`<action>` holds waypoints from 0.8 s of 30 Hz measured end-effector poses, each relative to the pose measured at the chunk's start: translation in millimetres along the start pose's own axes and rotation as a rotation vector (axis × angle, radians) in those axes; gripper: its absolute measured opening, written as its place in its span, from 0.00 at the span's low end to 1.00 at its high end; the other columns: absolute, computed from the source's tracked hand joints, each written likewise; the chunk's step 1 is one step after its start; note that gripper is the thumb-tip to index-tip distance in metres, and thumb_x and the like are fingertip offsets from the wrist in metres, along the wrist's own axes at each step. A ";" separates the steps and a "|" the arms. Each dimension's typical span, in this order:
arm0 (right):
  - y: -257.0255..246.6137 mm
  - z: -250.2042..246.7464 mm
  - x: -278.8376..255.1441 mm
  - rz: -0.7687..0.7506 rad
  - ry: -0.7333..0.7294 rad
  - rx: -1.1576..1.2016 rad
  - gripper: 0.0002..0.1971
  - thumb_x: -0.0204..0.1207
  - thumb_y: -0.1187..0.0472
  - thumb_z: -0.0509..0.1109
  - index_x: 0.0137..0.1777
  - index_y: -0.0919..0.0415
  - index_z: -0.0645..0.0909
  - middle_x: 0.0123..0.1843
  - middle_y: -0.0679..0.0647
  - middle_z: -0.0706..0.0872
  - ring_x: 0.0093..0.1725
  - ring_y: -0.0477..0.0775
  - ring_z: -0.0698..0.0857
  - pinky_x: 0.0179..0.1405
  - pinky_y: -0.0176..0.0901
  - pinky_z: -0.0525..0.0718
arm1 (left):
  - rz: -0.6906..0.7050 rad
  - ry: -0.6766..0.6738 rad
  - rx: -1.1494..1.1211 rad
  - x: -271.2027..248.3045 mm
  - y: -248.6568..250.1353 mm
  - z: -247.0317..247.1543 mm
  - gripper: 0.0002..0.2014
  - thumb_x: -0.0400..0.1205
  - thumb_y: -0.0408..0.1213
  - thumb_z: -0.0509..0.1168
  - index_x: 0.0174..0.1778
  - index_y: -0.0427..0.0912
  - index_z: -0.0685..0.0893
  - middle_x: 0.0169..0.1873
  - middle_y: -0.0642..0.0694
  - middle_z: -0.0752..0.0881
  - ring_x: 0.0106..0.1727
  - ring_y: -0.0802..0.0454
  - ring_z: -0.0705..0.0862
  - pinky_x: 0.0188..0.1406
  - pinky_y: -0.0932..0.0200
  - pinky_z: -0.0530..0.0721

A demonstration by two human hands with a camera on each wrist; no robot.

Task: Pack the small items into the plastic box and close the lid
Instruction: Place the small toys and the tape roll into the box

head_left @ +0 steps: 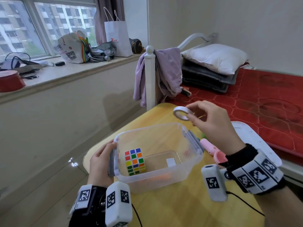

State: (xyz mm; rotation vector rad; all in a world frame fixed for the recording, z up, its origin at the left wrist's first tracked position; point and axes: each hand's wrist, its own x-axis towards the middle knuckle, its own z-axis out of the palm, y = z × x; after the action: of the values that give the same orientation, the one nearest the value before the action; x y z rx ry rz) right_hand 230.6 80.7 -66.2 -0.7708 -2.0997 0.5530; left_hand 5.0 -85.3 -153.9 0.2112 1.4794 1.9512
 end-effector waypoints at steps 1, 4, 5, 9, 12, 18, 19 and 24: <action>-11.8 1.0 -0.1 0.001 -0.068 0.076 0.06 0.77 0.62 0.73 0.51 0.57 0.88 0.43 0.48 0.88 0.38 0.46 0.87 0.40 0.33 0.85 | -0.003 0.002 -0.002 0.2 -0.4 1.1 0.10 0.84 0.35 0.69 0.59 0.37 0.90 0.37 0.44 0.90 0.35 0.49 0.88 0.19 0.65 0.83; -35.3 16.6 -4.0 -0.016 -0.345 0.224 0.07 0.77 0.67 0.73 0.54 0.62 0.87 0.43 0.51 0.90 0.34 0.44 0.88 0.37 0.34 0.88 | -0.010 0.001 -0.024 1.5 -2.0 1.0 0.10 0.85 0.35 0.69 0.58 0.37 0.90 0.40 0.41 0.90 0.39 0.45 0.88 0.19 0.65 0.84; -38.4 25.7 -6.3 -0.036 -0.424 0.219 0.07 0.77 0.67 0.73 0.54 0.63 0.87 0.43 0.51 0.90 0.34 0.43 0.88 0.37 0.35 0.88 | -0.015 -0.003 -0.033 1.4 -2.0 1.1 0.09 0.84 0.35 0.69 0.58 0.38 0.90 0.39 0.41 0.91 0.38 0.46 0.89 0.20 0.64 0.84; -35.2 66.8 -22.1 -0.056 -0.687 0.143 0.09 0.78 0.64 0.71 0.56 0.63 0.87 0.47 0.55 0.92 0.40 0.51 0.90 0.42 0.39 0.89 | -0.012 -0.013 -0.041 3.9 -3.5 1.2 0.09 0.84 0.34 0.69 0.57 0.37 0.91 0.27 0.48 0.91 0.23 0.56 0.87 0.19 0.65 0.82; -32.0 83.5 -32.8 -0.109 -0.923 0.000 0.14 0.81 0.59 0.66 0.63 0.55 0.87 0.59 0.50 0.91 0.57 0.44 0.88 0.60 0.38 0.84 | 0.006 -0.024 -0.015 4.8 -4.8 0.1 0.10 0.84 0.34 0.69 0.59 0.36 0.90 0.32 0.45 0.90 0.28 0.54 0.88 0.19 0.65 0.83; -15.6 46.3 -24.2 0.021 -0.808 0.176 0.15 0.83 0.66 0.63 0.65 0.58 0.85 0.59 0.53 0.91 0.56 0.46 0.90 0.60 0.43 0.87 | -0.019 -0.043 0.033 7.3 -3.5 -6.7 0.13 0.84 0.37 0.70 0.62 0.38 0.90 0.52 0.34 0.89 0.41 0.43 0.87 0.18 0.62 0.84; -10.7 36.1 -21.2 0.046 -0.759 0.208 0.14 0.83 0.68 0.63 0.64 0.60 0.86 0.58 0.53 0.91 0.56 0.47 0.90 0.59 0.43 0.87 | -0.019 -0.051 0.042 6.9 -2.7 -8.0 0.13 0.84 0.37 0.70 0.62 0.39 0.90 0.53 0.33 0.89 0.41 0.43 0.87 0.19 0.61 0.84; 36.0 -8.3 -1.8 0.243 -0.328 0.221 0.14 0.81 0.71 0.64 0.56 0.56 0.89 0.48 0.51 0.93 0.46 0.47 0.91 0.42 0.36 0.87 | 0.001 -0.083 0.076 4.1 0.6 -12.6 0.09 0.84 0.35 0.68 0.58 0.41 0.91 0.48 0.36 0.90 0.40 0.44 0.87 0.18 0.62 0.85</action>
State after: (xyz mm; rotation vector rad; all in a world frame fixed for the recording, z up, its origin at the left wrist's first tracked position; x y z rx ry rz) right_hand 250.1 106.2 -84.6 -0.8570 -2.2006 1.0877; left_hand -4.7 -93.0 -158.7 0.3221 1.5003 1.8658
